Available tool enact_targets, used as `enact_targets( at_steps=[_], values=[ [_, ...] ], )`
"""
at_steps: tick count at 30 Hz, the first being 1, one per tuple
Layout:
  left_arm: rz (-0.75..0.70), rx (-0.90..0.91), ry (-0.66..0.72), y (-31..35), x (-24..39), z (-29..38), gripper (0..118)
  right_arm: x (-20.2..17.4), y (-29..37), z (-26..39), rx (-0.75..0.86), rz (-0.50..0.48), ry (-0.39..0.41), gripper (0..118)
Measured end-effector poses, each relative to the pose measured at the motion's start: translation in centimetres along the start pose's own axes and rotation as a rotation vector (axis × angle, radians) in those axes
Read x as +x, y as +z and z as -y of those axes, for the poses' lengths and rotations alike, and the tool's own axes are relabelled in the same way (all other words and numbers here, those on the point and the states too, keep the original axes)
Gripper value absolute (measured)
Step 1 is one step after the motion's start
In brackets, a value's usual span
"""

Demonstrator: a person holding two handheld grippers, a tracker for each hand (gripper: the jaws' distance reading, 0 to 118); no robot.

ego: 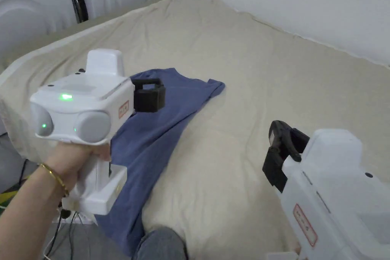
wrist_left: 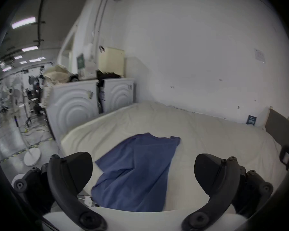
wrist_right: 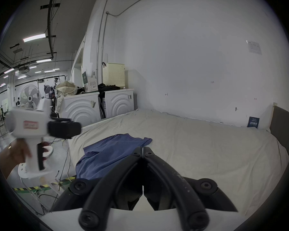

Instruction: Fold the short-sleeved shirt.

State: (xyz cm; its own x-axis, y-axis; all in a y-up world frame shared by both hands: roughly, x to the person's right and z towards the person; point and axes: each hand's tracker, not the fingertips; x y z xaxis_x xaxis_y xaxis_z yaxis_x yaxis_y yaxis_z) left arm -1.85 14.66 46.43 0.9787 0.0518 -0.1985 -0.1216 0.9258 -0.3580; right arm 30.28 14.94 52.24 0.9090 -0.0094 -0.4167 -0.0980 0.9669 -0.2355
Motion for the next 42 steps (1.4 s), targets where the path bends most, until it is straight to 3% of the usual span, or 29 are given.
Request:
enact_targets(
  at_steps=[6,9,14,17,19,24,27,32,36,42],
  values=[
    [-0.019,-0.286,-0.01,-16.2,0.5,-1.1,118,2.0,-2.4,0.3,-0.023,0.013,0.005,1],
    [-0.059,-0.431,-0.088,-23.4,1.3,0.2,118,3.0,-4.2,0.9,-0.062,0.034,-0.003,1],
    [-0.082,-0.576,-0.027,-30.0,1.4,2.4,118,4.8,-6.7,2.8,-0.138,0.069,-0.079,1],
    [-0.114,-0.63,-0.107,-32.2,1.8,3.9,117,5.6,-7.7,3.7,-0.181,0.076,-0.081,1],
    [-0.057,-0.7,-0.126,-33.0,2.0,4.5,81,6.0,-7.8,4.1,-0.202,0.087,-0.077,1],
    [-0.037,-0.681,-0.03,-32.1,2.6,3.9,14,6.7,-6.9,4.6,-0.221,0.112,-0.095,1],
    [-0.056,-0.639,-0.016,-30.6,3.0,3.3,13,6.8,-5.8,4.4,-0.223,0.125,-0.103,1],
    [-0.057,-0.416,0.165,-24.9,1.1,1.9,12,6.8,-3.7,3.2,-0.188,0.137,-0.085,1],
    [-0.036,-0.322,0.105,-19.6,0.8,-0.8,12,6.1,-1.0,1.9,-0.126,0.143,-0.09,1],
    [-0.01,-0.131,0.133,-9.8,1.0,-7.8,12,5.3,3.8,0.6,-0.043,0.134,-0.079,1]
  ],
)
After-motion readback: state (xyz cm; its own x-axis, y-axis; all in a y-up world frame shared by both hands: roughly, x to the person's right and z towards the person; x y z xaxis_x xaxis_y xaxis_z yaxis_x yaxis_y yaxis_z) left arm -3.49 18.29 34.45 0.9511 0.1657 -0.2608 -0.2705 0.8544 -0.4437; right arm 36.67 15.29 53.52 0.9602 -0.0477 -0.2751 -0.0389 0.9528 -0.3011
